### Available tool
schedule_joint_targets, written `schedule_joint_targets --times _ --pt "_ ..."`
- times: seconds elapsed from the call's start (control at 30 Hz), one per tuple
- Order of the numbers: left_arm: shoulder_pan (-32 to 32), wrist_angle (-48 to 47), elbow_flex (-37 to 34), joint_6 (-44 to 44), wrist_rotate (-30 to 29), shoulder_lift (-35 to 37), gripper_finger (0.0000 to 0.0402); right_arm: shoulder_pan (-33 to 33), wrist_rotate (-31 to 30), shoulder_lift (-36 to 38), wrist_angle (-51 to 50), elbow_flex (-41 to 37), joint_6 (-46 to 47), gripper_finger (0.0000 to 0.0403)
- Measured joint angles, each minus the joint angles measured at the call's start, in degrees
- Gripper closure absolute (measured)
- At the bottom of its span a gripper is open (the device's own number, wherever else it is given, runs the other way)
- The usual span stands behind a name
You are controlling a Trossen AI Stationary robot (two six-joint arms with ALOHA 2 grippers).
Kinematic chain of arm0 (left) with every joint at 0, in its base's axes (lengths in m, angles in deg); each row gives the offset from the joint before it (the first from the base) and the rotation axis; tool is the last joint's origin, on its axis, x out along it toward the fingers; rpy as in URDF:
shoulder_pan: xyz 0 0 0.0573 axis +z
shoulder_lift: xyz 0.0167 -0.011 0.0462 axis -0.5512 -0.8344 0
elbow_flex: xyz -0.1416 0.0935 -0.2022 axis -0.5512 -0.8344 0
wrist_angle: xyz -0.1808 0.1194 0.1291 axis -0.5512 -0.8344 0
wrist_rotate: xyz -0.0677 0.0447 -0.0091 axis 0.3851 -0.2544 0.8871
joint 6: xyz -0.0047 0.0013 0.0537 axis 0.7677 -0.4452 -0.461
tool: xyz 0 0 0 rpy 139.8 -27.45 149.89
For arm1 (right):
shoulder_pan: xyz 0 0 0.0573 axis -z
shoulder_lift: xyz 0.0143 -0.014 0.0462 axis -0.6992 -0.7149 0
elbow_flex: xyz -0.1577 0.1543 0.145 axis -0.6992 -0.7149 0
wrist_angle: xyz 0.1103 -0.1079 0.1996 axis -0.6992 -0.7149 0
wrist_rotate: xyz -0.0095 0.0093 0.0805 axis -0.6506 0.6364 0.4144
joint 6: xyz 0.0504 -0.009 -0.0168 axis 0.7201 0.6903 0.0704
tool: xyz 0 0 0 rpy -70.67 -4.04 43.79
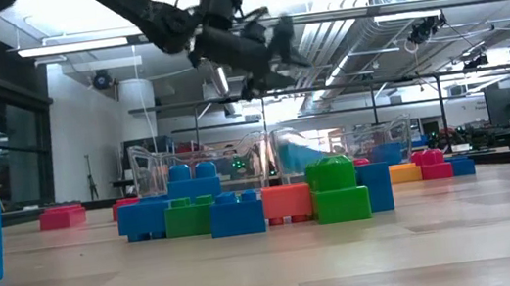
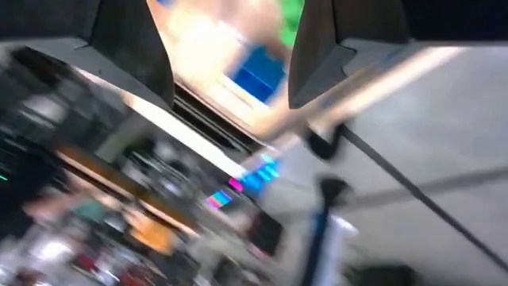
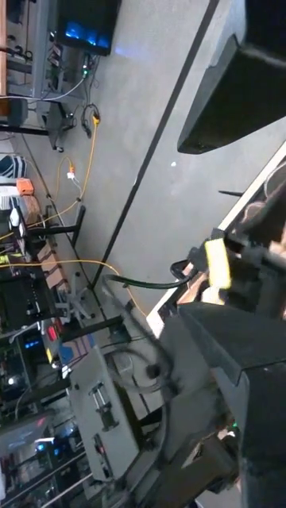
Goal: Sort blocks by size
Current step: Put the blue lego piece into the right transparent bin
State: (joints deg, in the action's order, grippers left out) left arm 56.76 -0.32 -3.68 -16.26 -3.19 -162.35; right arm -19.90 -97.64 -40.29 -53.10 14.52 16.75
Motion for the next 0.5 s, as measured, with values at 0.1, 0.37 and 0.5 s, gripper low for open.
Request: schedule_joint_targets --times 0.1,0.37,0.5 --pt "0.3 -11.2 0.0 0.0 8.8 4.8 0.0166 0.0 0.6 0.0 -1.3 0.0 -0.3 0.0084" --pt "-9.7 -26.2 -10.1 -4.9 8.8 21.6 0.0165 0.0 2.3 0.0 -7.2 0.0 -1.8 0.0084" --pt "-17.2 -27.1 -20.5 -6.2 -3.9 27.2 0.0165 0.0 2.3 0.0 -8.8 0.0 -3.7 0.0084"
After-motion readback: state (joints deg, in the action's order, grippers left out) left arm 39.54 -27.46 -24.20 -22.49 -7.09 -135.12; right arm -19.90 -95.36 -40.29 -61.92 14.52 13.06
